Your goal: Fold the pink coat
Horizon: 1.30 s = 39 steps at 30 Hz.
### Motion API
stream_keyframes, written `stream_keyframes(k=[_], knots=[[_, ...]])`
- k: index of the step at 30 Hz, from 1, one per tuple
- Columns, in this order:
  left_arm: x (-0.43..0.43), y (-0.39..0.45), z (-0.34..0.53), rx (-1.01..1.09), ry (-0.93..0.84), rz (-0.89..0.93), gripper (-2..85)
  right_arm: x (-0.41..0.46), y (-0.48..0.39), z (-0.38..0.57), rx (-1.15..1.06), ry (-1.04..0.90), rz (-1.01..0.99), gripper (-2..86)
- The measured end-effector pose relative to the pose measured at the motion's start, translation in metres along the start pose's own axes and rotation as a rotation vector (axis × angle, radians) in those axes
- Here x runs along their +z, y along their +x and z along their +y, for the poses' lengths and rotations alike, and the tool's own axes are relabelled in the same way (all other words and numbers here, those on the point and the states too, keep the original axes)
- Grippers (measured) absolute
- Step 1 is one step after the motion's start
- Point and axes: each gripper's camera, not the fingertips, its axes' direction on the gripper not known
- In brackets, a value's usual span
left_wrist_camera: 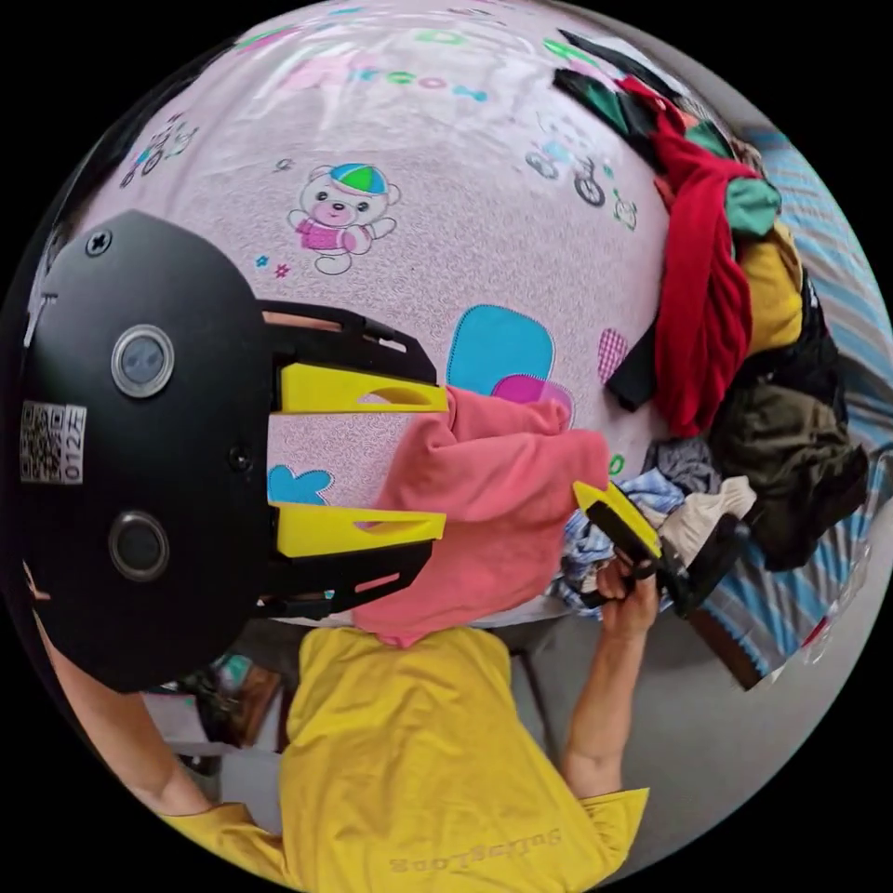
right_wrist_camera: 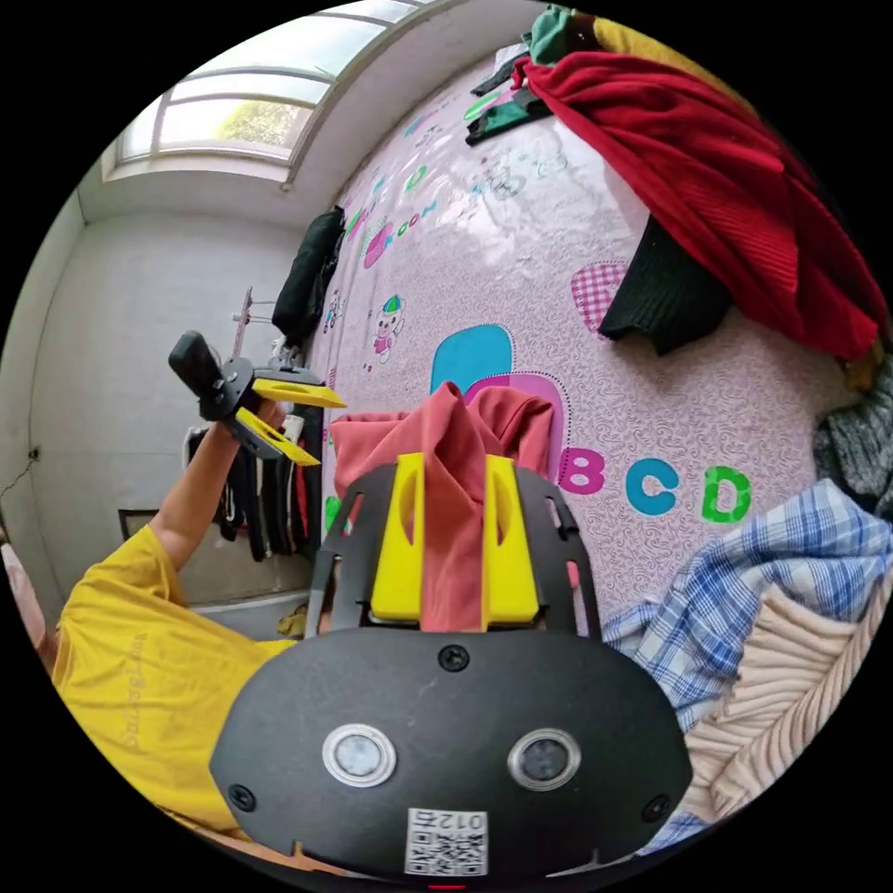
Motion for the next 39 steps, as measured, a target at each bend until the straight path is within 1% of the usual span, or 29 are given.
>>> stream_keyframes(k=[2,5,13,18,20,22,23,24,25,26,27,28,29,31,32,34,35,39], knots=[[0.007,-0.011,-0.017,0.083,-0.059,0.017,15.0,-0.002,-0.002,-0.013,-0.05,-0.045,-0.072,3.2],[0.01,-0.026,-0.04,0.225,-0.131,0.028,15.3,-0.011,-0.006,-0.024,-0.107,-0.078,-0.087,2.1],[0.034,-0.049,-0.104,0.582,-0.305,0.075,14.2,-0.028,-0.001,-0.045,-0.088,-0.097,-0.185,1.4],[0.048,-0.062,-0.13,0.692,-0.39,0.125,11.3,-0.035,-0.001,-0.062,-0.087,-0.091,-0.233,1.2],[0.053,-0.063,-0.135,0.733,-0.451,0.103,9.4,-0.044,-0.006,-0.072,-0.113,-0.063,-0.278,1.2],[0.062,-0.067,-0.129,0.777,-0.573,0.077,7.6,-0.05,-0.009,-0.082,-0.121,-0.052,-0.254,1.2],[0.064,-0.071,-0.127,0.771,-0.569,0.081,7.3,-0.046,-0.01,-0.09,-0.131,-0.078,-0.218,1.2],[0.067,-0.084,-0.124,0.719,-0.534,0.109,6.6,-0.043,-0.01,-0.094,-0.13,-0.087,-0.191,1.2],[0.075,-0.107,-0.122,0.608,-0.518,0.157,5.9,-0.032,-0.009,-0.103,-0.131,-0.102,-0.146,1.2],[0.081,-0.12,-0.12,0.543,-0.515,0.191,5.5,-0.019,-0.007,-0.112,-0.131,-0.108,-0.123,1.3],[0.09,-0.146,-0.114,0.413,-0.489,0.264,4.9,-0.014,-0.005,-0.117,-0.124,-0.1,-0.123,1.3],[0.095,-0.168,-0.103,0.302,-0.427,0.338,4.4,-0.006,-0.001,-0.125,-0.106,-0.072,-0.127,1.4],[0.096,-0.177,-0.098,0.249,-0.388,0.375,4.1,0.002,0.002,-0.132,-0.084,-0.055,-0.106,1.5],[0.097,-0.213,-0.074,0.023,-0.237,0.532,3.3,0.013,0.008,-0.139,-0.046,-0.068,-0.029,1.7],[0.097,-0.219,-0.068,-0.02,-0.203,0.556,3.2,0.016,0.013,-0.143,-0.01,-0.055,-0.038,1.7],[0.093,-0.226,-0.049,-0.118,-0.109,0.55,2.8,0.014,0.014,-0.146,0.003,-0.023,-0.114,1.7],[0.091,-0.224,-0.045,-0.131,-0.096,0.533,2.7,0.008,0.011,-0.146,-0.007,0.003,-0.111,1.6],[0.07,-0.197,-0.029,-0.186,-0.09,0.326,2.7,-0.017,-0.009,-0.139,-0.061,0.07,0.042,1.4]])
